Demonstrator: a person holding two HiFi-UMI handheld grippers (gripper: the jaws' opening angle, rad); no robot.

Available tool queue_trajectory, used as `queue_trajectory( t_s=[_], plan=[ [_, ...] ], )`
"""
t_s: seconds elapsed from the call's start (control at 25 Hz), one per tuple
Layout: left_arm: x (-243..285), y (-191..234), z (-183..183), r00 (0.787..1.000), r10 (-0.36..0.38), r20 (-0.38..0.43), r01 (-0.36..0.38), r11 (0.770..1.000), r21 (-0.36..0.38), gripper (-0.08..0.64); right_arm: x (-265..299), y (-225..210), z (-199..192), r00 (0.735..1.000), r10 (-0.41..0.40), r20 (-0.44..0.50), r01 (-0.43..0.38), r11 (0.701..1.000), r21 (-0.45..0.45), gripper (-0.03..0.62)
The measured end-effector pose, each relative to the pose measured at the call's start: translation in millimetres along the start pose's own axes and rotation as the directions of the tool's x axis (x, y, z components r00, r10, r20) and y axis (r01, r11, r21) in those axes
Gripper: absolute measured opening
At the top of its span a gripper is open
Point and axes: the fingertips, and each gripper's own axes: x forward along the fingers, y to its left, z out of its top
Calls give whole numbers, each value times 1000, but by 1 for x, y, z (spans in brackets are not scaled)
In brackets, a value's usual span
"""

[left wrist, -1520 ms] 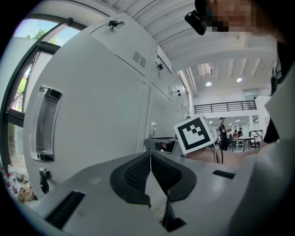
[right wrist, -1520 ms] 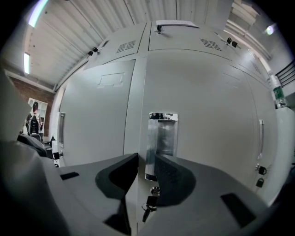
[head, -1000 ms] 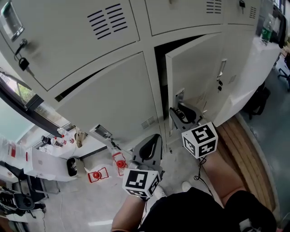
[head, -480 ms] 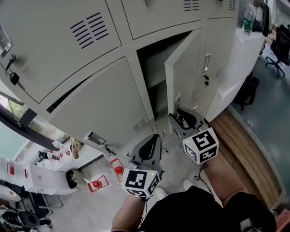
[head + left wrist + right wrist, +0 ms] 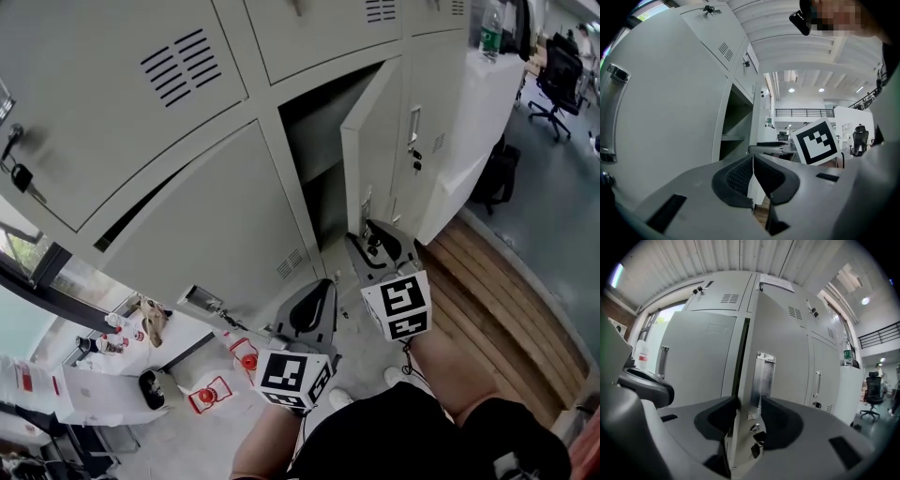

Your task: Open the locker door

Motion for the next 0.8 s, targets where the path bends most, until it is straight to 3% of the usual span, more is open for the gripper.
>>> queue_trajectory(
  t_s=[0.32, 0.8],
  plan=[
    [-2, 6, -7, 999, -53, -12, 53, 998, -18, 20, -16, -8, -6, 998, -64, -10, 64, 998, 22, 204],
    [11, -28, -12, 986, -164, -22, 163, 986, -23, 20, -66, -52, -20, 980, -196, -27, 197, 979, 46, 192]
  ],
)
